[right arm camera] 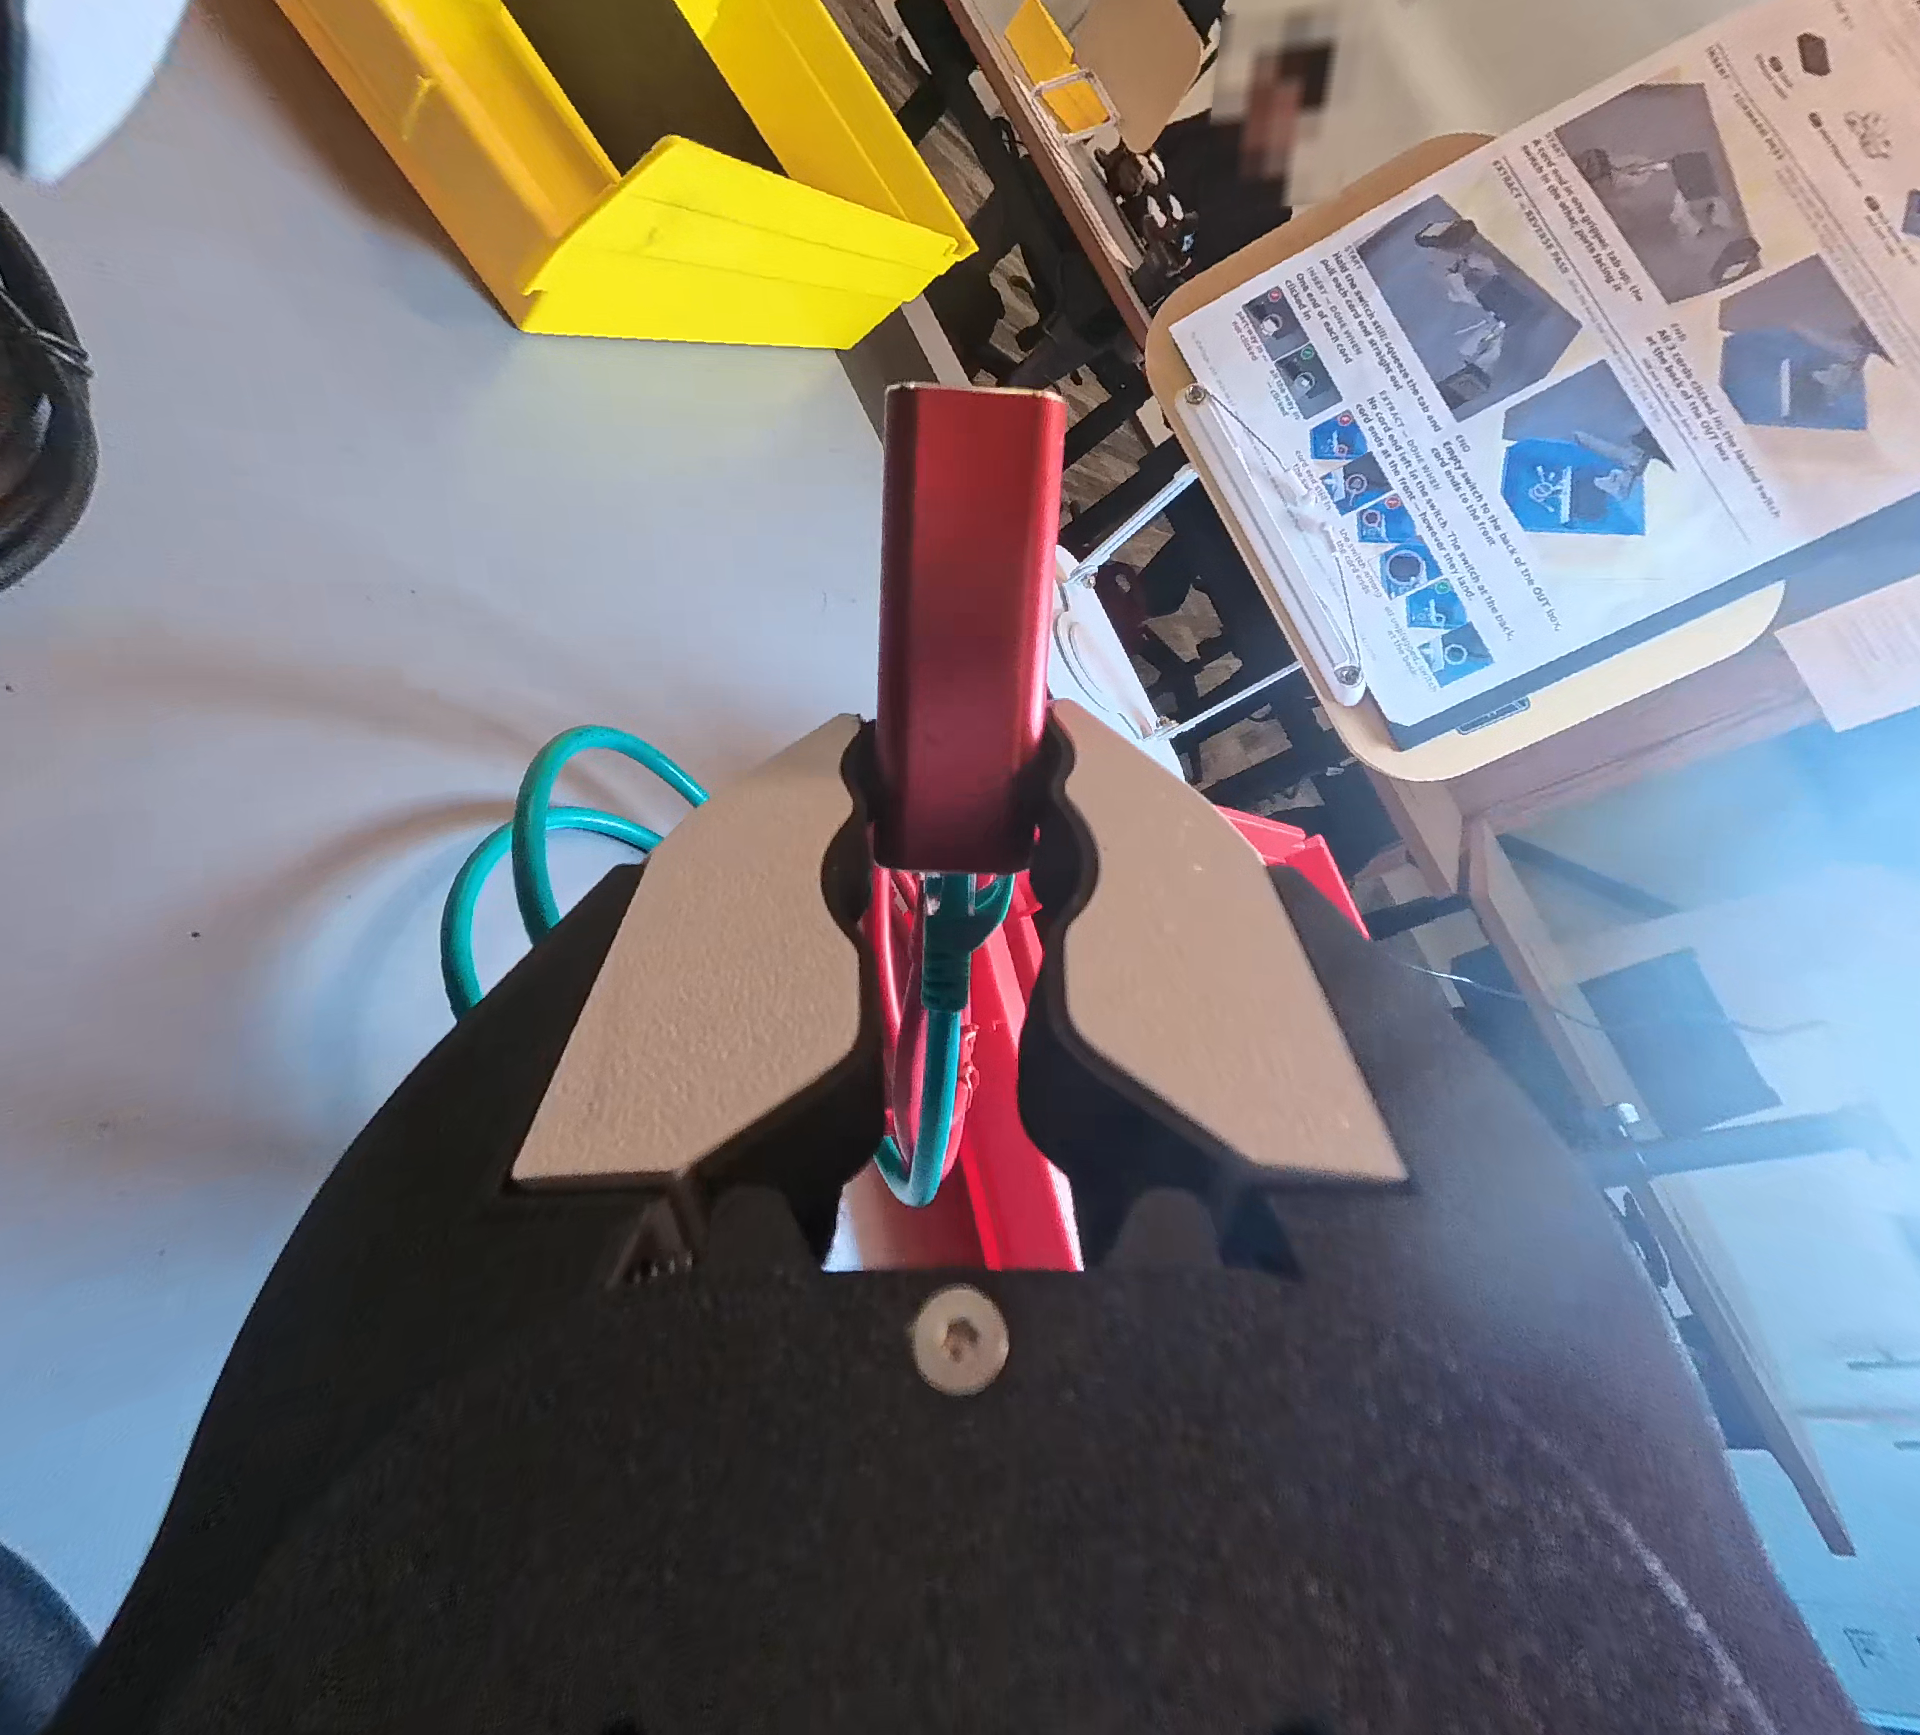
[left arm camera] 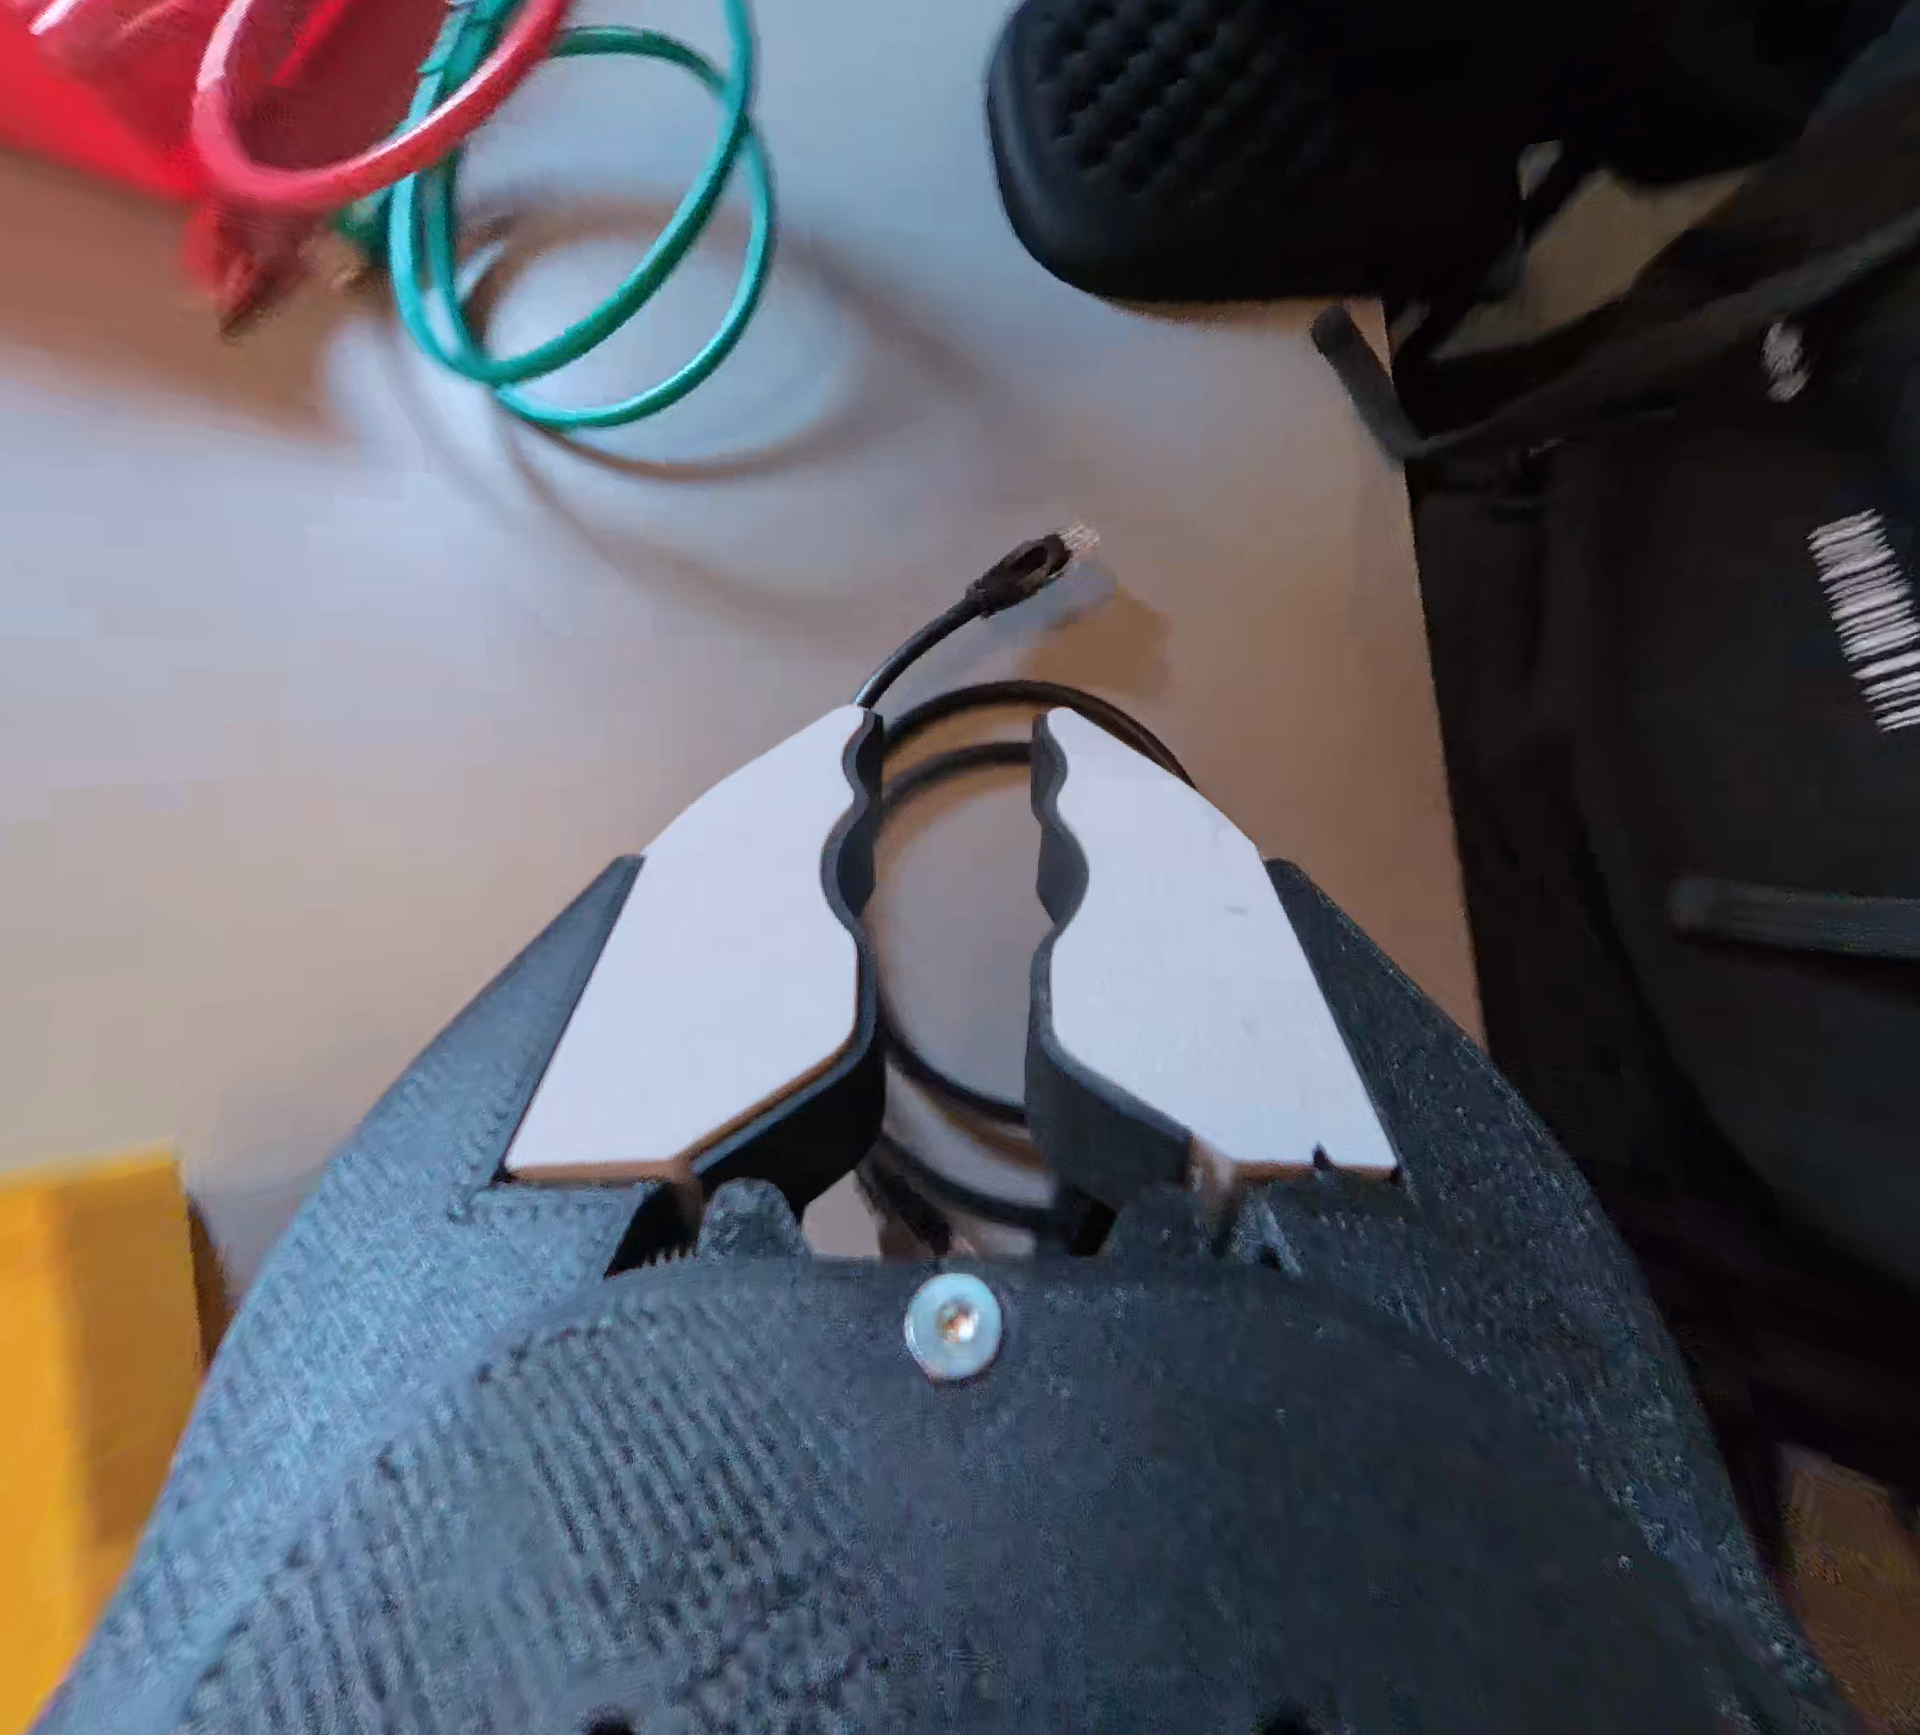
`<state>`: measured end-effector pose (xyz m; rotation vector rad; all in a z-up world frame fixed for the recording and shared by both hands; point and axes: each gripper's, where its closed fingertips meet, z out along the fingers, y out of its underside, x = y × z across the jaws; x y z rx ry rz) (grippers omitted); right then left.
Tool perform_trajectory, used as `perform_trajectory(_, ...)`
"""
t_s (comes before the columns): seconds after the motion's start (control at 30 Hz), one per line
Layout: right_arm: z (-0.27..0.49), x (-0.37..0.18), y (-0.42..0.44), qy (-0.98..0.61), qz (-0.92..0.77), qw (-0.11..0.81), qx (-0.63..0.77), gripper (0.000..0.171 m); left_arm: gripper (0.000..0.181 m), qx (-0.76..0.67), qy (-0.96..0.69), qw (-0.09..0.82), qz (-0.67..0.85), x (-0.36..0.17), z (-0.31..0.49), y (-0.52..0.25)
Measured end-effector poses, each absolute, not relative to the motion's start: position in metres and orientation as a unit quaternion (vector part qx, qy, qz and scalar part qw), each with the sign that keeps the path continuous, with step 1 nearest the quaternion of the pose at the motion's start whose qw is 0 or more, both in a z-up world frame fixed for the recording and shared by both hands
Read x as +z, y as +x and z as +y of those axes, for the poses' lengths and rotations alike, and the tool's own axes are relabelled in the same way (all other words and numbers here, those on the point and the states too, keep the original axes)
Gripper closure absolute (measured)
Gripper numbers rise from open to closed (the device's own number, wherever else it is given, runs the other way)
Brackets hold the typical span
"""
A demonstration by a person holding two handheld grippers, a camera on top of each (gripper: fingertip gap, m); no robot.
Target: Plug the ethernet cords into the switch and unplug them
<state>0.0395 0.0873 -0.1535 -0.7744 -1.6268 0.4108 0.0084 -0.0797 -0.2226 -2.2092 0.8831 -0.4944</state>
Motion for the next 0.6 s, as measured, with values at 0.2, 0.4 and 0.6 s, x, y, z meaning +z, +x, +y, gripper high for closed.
perform_trajectory(0.2, 0.089, -0.156, 0.042, -0.337, -0.702, 0.600, 0.183, 0.144, 0.152, -0.157, -0.801, 0.269, 0.511, -0.269, -0.057, 0.039)
perform_trajectory(0.4, 0.094, -0.159, 0.047, -0.344, -0.698, 0.599, 0.191, 0.144, 0.153, -0.175, -0.758, 0.227, 0.586, -0.289, -0.050, 0.051)
perform_trajectory(0.6, 0.090, -0.160, 0.050, -0.319, -0.703, 0.606, 0.192, 0.144, 0.169, -0.179, -0.806, 0.245, 0.509, -0.290, -0.035, 0.050)
